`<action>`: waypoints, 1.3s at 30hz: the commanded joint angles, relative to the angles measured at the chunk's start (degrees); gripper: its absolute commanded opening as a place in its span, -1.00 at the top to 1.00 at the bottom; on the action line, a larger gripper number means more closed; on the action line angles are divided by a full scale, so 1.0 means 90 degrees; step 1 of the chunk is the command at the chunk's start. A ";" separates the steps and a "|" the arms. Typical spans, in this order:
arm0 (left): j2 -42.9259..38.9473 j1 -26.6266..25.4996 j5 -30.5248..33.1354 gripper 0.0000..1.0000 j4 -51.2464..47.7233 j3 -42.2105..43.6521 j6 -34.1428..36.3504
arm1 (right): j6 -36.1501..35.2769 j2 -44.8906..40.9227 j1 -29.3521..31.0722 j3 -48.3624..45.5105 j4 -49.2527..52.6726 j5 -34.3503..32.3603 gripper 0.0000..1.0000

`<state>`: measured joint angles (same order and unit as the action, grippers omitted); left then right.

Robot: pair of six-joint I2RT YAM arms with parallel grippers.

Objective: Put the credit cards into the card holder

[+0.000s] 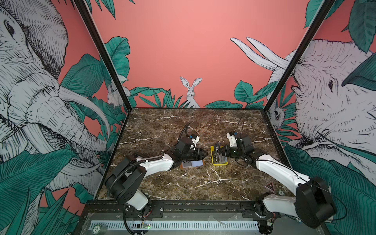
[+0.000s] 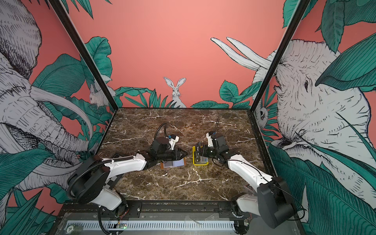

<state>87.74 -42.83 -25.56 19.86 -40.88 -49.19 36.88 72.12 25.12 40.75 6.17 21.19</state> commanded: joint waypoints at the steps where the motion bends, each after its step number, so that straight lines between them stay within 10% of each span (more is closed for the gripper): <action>1: -0.0132 0.0349 -0.0667 0.24 0.1240 0.0436 -0.0533 | 0.0228 0.0077 0.0026 0.0013 -0.0626 0.0443 1.00; 25: 0.0575 0.1421 -0.3040 0.09 0.4771 0.0822 -0.2927 | 0.2246 0.0172 0.0058 -0.0031 -0.2942 0.2000 1.00; 39: 0.0631 0.1440 -0.3269 0.20 0.4699 0.0519 -0.2918 | 0.2709 0.0245 0.0188 -0.0404 -0.3753 0.2372 1.00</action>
<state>93.78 -30.06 -53.58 59.96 -34.76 -74.98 59.70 74.41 26.52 37.69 -22.28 40.58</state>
